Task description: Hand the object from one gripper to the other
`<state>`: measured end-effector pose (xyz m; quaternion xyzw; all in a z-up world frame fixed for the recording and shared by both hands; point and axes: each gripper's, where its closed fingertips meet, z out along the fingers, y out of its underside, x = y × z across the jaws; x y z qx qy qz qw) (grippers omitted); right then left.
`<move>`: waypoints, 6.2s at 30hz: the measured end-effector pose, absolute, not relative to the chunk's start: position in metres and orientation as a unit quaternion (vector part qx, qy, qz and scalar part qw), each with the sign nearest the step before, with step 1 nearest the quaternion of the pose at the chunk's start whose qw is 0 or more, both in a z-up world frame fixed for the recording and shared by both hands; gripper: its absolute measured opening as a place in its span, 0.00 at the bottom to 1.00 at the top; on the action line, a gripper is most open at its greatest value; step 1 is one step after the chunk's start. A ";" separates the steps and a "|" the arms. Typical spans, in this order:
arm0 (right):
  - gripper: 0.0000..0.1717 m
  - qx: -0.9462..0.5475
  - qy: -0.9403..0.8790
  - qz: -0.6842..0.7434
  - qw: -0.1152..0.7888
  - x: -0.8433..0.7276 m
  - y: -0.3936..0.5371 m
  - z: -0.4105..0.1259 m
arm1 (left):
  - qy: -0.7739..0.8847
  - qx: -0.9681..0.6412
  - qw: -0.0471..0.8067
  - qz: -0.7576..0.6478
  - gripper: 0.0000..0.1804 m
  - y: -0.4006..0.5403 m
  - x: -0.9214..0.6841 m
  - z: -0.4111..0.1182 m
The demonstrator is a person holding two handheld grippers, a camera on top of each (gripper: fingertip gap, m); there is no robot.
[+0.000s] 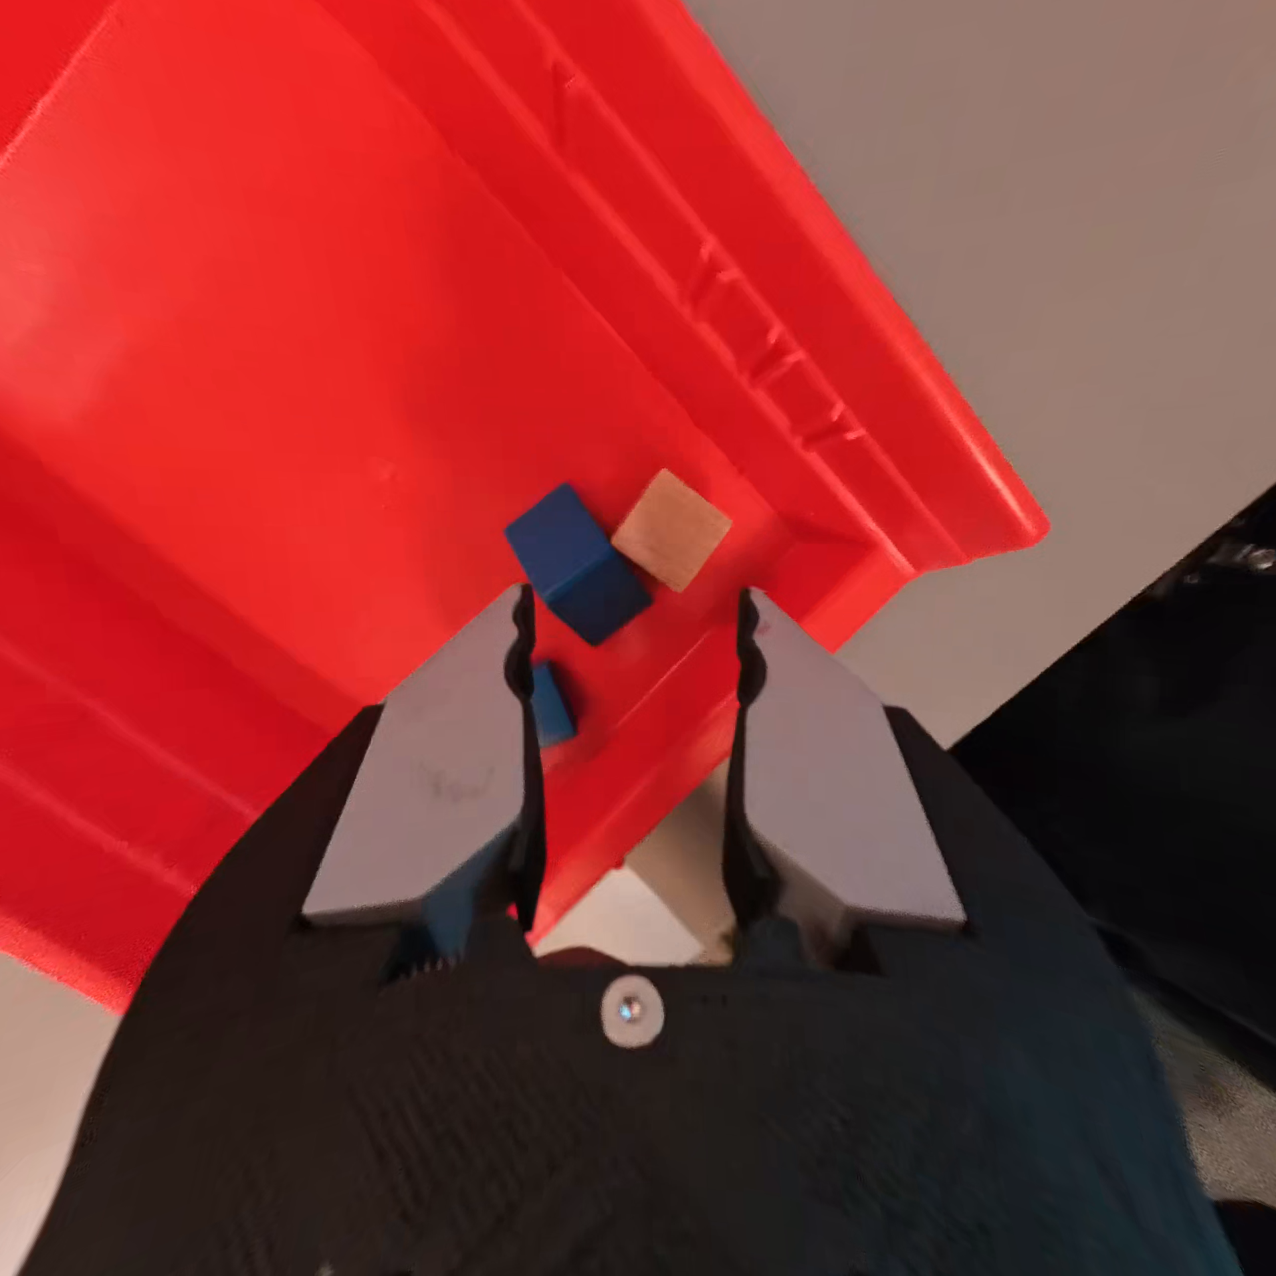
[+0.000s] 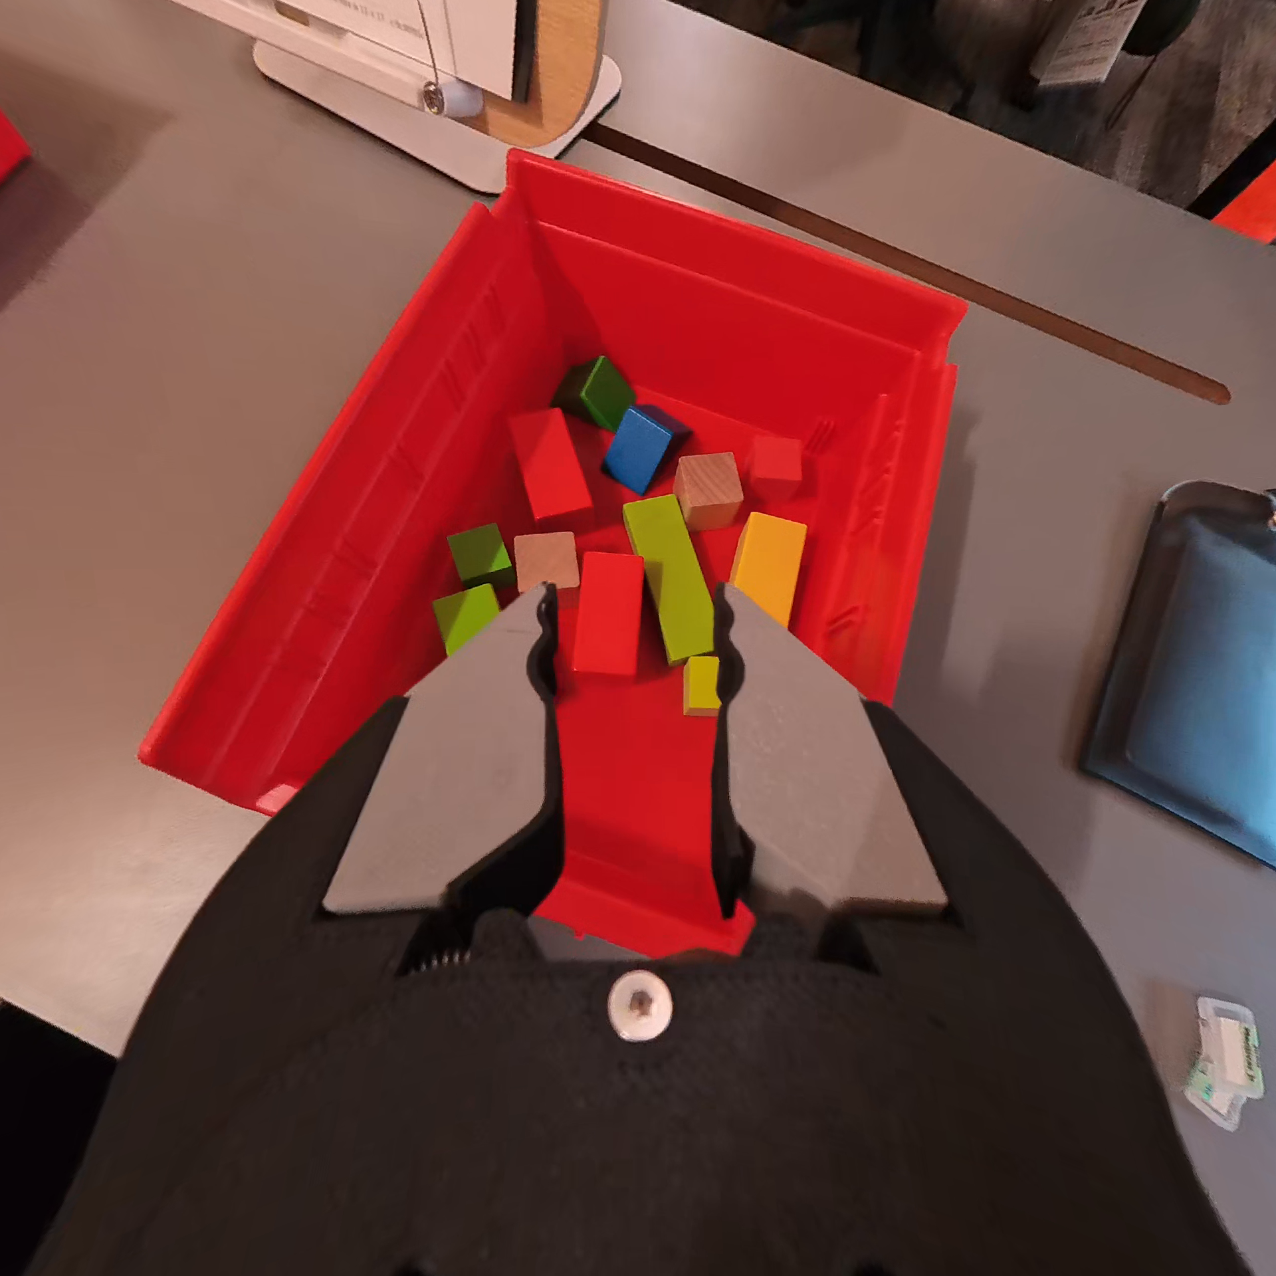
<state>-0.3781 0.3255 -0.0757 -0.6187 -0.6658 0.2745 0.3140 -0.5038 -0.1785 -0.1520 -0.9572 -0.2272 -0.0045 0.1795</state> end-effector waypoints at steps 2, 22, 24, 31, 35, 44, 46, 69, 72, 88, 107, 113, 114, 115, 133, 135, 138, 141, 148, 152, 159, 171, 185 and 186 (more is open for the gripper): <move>0.24 -0.617 -0.667 0.278 0.312 -0.379 0.324 -0.076 | -0.190 -0.966 0.176 0.016 0.30 -0.173 -0.509 -0.158; 0.25 -0.533 -0.684 0.415 0.277 -0.389 0.258 -0.042 | -0.109 -0.908 0.379 0.145 0.17 -0.129 -0.529 -0.072; 0.25 -0.486 -0.693 0.470 0.251 -0.388 0.223 -0.027 | -0.068 -0.861 0.496 0.087 0.17 -0.096 -0.490 -0.035; 0.29 -0.296 -0.744 0.587 0.119 -0.363 0.092 -0.006 | 0.037 -0.767 0.640 -0.022 0.17 -0.016 -0.383 0.011; 0.29 -0.237 -0.724 0.644 0.064 -0.346 0.055 0.012 | 0.053 -0.734 0.677 -0.019 0.17 0.011 -0.358 0.014; 0.28 -0.182 -0.721 0.658 0.117 -0.336 0.038 0.024 | 0.028 -0.696 0.706 -0.128 0.17 0.029 -0.339 0.014; 0.28 -0.182 -0.721 0.661 0.102 -0.335 0.033 0.022 | 0.026 -0.701 0.701 -0.130 0.17 0.033 -0.337 0.010; 0.19 -0.185 -0.712 0.674 0.062 -0.338 0.019 0.017 | 0.023 -0.704 0.695 -0.146 0.16 0.042 -0.326 0.006; 0.17 -0.189 -0.724 0.657 0.089 -0.340 0.021 0.015 | 0.019 -0.714 0.688 -0.131 0.15 0.041 -0.330 0.001; 0.18 -0.590 -0.745 0.217 0.223 -0.338 0.325 -0.117 | -0.053 -0.819 0.555 0.132 0.15 -0.014 -0.405 -0.050; 0.23 -0.643 -0.753 0.078 0.113 -0.347 0.336 -0.196 | -0.273 -0.802 0.498 0.184 0.19 -0.144 -0.482 -0.057; 0.24 -0.626 -0.753 0.130 0.156 -0.351 0.326 -0.166 | -0.307 -0.871 0.366 0.115 0.25 -0.188 -0.504 -0.108; 0.24 -0.622 -0.754 0.135 0.162 -0.351 0.324 -0.161 | -0.298 -0.886 0.342 0.097 0.25 -0.190 -0.507 -0.116; 0.24 -0.617 -0.756 0.141 0.167 -0.352 0.321 -0.158 | -0.289 -0.900 0.316 0.084 0.25 -0.192 -0.509 -0.123; 0.23 -0.593 -0.753 0.182 0.219 -0.351 0.310 -0.123 | -0.319 -0.941 0.106 0.033 0.16 -0.200 -0.525 -0.197; 0.23 -0.585 -0.754 0.194 0.226 -0.352 0.304 -0.117 | -0.307 -0.942 0.116 0.064 0.16 -0.198 -0.531 -0.190; 0.23 -0.560 -0.759 0.234 0.233 -0.358 0.286 -0.103 | -0.277 -0.933 0.171 0.150 0.16 -0.189 -0.544 -0.156; 0.22 -0.513 -0.763 0.317 0.232 -0.367 0.249 -0.078 | -0.244 -0.910 0.271 0.197 0.16 -0.166 -0.536 -0.105; 0.25 -0.288 -0.758 0.564 0.155 -0.354 0.105 -0.003 | -0.115 -0.802 0.586 0.001 0.16 -0.065 -0.427 0.005; 0.28 -0.205 -0.729 0.649 0.071 -0.333 0.042 0.018 | -0.043 -0.765 0.636 -0.094 0.16 -0.025 -0.368 0.018; 0.26 -0.204 -0.667 0.714 -0.066 -0.330 0.013 0.025 | 0.029 -0.751 0.653 -0.090 0.16 0.012 -0.330 0.011; 0.17 -0.208 -0.658 0.723 -0.042 -0.343 0.008 0.019 | -0.008 -0.734 0.663 -0.149 0.16 0.020 -0.333 0.005; 0.17 -0.198 -0.669 0.713 -0.068 -0.340 0.003 0.011 | -0.021 -0.745 0.645 -0.168 0.16 0.019 -0.331 -0.003; 0.17 -0.203 -0.672 0.710 -0.060 -0.342 0.003 0.010 | -0.025 -0.745 0.646 -0.167 0.16 0.020 -0.332 -0.004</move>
